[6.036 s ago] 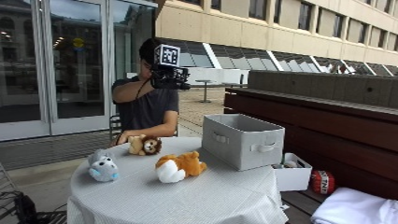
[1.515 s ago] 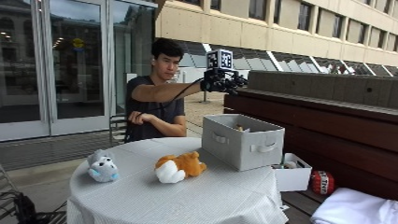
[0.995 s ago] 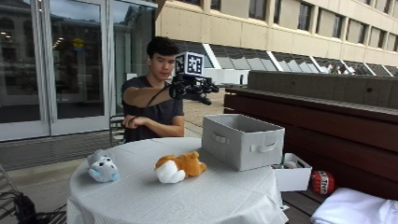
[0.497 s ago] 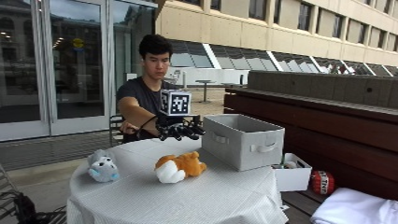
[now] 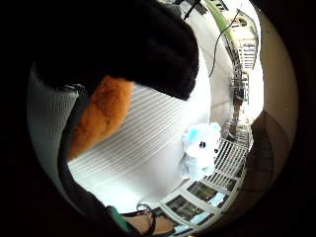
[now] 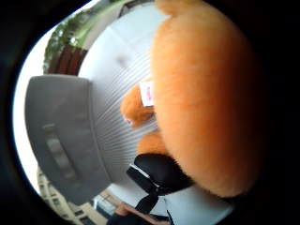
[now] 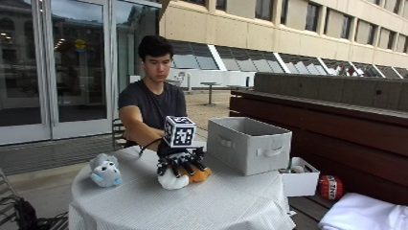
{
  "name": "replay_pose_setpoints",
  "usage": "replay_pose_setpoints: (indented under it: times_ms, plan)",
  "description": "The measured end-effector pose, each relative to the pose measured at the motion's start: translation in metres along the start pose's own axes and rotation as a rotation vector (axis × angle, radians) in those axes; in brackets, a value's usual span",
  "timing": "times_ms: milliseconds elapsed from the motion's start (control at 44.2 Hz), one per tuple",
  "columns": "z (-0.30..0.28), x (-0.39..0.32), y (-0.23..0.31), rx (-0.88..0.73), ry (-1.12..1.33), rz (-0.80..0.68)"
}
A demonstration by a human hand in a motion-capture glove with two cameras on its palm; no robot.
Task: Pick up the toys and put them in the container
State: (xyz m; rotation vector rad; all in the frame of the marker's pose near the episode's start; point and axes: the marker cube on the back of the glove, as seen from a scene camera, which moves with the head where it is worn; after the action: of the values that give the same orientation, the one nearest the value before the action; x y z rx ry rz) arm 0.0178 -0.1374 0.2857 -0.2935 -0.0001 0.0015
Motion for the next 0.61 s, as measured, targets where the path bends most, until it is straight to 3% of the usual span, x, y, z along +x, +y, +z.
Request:
replay_pose_setpoints:
  times_ms: [362,610]
  plan:
    - [-0.002,0.016,-0.005,-0.060,-0.112,0.064]
    - [-0.030,0.011,0.013,0.009,-0.080,0.107]
